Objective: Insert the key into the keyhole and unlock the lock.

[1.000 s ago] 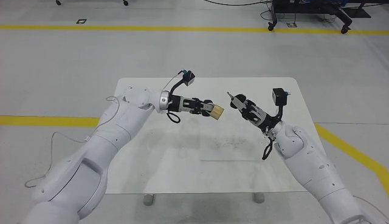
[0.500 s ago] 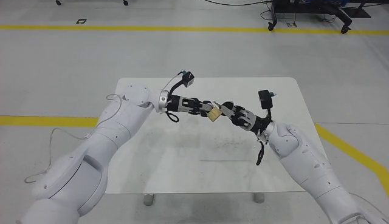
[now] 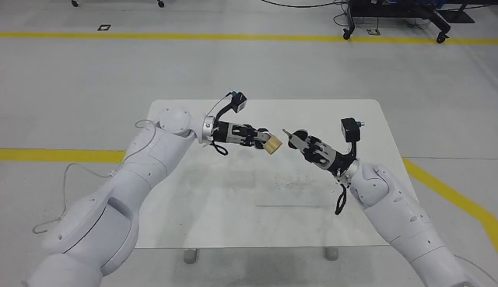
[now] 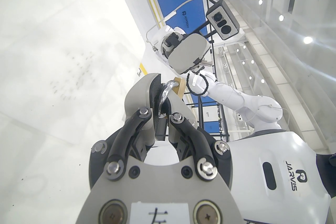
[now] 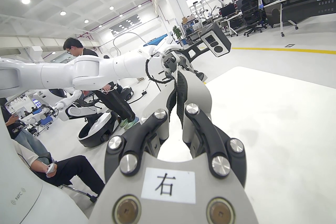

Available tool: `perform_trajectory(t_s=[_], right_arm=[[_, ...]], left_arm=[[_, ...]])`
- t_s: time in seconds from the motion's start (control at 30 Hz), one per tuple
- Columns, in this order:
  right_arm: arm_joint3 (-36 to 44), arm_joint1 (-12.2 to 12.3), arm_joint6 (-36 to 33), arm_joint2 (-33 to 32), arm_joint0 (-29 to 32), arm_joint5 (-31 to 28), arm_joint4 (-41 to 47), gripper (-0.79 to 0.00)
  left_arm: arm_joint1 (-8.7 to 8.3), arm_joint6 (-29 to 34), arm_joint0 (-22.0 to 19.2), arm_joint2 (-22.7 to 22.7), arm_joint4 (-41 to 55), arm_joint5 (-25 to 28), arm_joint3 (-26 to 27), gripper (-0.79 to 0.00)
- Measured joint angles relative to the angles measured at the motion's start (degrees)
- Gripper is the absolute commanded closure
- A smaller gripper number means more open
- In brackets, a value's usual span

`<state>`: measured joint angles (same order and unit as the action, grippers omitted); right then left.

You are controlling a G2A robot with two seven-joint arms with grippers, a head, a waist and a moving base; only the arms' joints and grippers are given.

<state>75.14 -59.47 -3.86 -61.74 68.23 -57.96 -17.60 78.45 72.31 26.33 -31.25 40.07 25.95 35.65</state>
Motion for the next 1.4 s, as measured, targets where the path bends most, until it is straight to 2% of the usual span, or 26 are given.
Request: perform_trajectory(t_s=[0.13, 0.27, 0.4, 0.6, 0.8, 1.4], right_arm=[[1.81, 0.31, -2.32, 0.46, 2.95, -0.04, 3.04, 0.000], [3.46, 1.49, -10.32, 0.74, 5.93, 0.08, 9.17, 0.000], [6.50, 2.46, -15.90, -0.74, 7.78, 5.14, 14.38, 0.000], [11.13, 2.89, -16.25, -3.33, 9.96, 14.00, 17.31, 0.000], [11.93, 2.70, -19.44, -3.15, 9.20, 19.85, 20.24, 0.000], [11.79, 1.77, -20.54, -3.09, 8.45, 25.11, 21.15, 0.000]], left_arm=[[-0.52, -3.07, 1.28, -2.32, 1.32, -0.36, 1.14, 0.000], [-0.89, -3.78, 2.10, -3.49, 0.43, -0.83, 2.05, 0.000], [-1.02, -5.17, 2.50, -3.69, -3.01, -1.01, 3.48, 0.000], [-1.46, -8.01, 3.19, -4.61, -7.77, 0.49, 5.37, 0.000], [-2.04, -8.04, 4.13, -6.22, -9.43, 0.33, 7.02, 0.000], [-2.54, -9.15, 5.76, -8.89, -14.88, -0.24, 10.37, 0.000]])
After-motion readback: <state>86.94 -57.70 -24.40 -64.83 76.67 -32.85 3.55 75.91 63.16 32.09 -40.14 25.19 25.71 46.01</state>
